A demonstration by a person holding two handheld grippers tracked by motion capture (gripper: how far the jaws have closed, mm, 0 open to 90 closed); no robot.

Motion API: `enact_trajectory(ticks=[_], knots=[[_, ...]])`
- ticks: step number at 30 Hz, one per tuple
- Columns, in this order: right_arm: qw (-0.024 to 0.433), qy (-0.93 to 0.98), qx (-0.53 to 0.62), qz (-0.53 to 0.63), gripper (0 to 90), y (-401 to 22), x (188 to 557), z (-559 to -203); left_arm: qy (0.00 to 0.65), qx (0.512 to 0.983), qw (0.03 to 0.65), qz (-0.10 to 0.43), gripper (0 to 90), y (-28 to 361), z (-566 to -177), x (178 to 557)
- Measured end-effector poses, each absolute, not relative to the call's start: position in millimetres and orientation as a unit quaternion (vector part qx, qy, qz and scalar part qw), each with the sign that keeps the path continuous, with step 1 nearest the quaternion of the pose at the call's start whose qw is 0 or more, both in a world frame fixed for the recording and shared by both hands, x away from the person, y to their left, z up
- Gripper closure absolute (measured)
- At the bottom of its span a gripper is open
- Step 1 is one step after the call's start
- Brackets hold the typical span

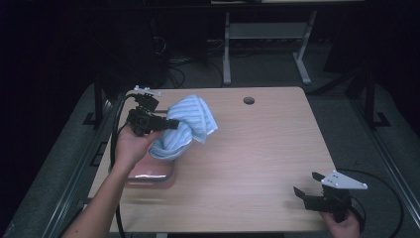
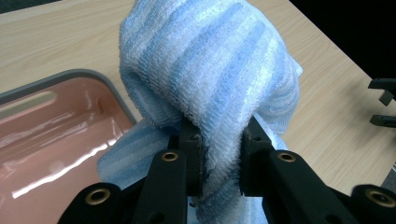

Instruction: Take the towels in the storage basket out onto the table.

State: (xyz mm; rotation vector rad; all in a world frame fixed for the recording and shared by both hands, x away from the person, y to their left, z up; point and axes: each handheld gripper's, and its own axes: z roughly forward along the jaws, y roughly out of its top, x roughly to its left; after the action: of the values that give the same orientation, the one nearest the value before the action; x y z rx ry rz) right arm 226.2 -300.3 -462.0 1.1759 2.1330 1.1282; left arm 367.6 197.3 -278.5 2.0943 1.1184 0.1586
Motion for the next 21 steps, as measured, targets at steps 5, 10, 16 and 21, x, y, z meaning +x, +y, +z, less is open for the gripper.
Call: enact_trajectory(ticks=[5, 10, 16, 21], knots=[[0.225, 0.772, 0.429, 0.411, 14.1, -301, 226, -462, 0.429, 0.821, 0.371, 0.057, 75.3, 187, -281, 371], [0.225, 0.771, 0.431, 0.411, 14.1, -301, 226, -462, 0.423, 0.826, 0.368, 0.050, 75.3, 176, -285, 375], [0.226, 0.770, 0.430, 0.412, 14.1, -302, 225, -462, 0.414, 0.832, 0.366, 0.043, 75.3, 160, -290, 380], [0.227, 0.770, 0.430, 0.412, 14.1, -303, 225, -461, 0.406, 0.838, 0.363, 0.037, 75.3, 150, -292, 383]])
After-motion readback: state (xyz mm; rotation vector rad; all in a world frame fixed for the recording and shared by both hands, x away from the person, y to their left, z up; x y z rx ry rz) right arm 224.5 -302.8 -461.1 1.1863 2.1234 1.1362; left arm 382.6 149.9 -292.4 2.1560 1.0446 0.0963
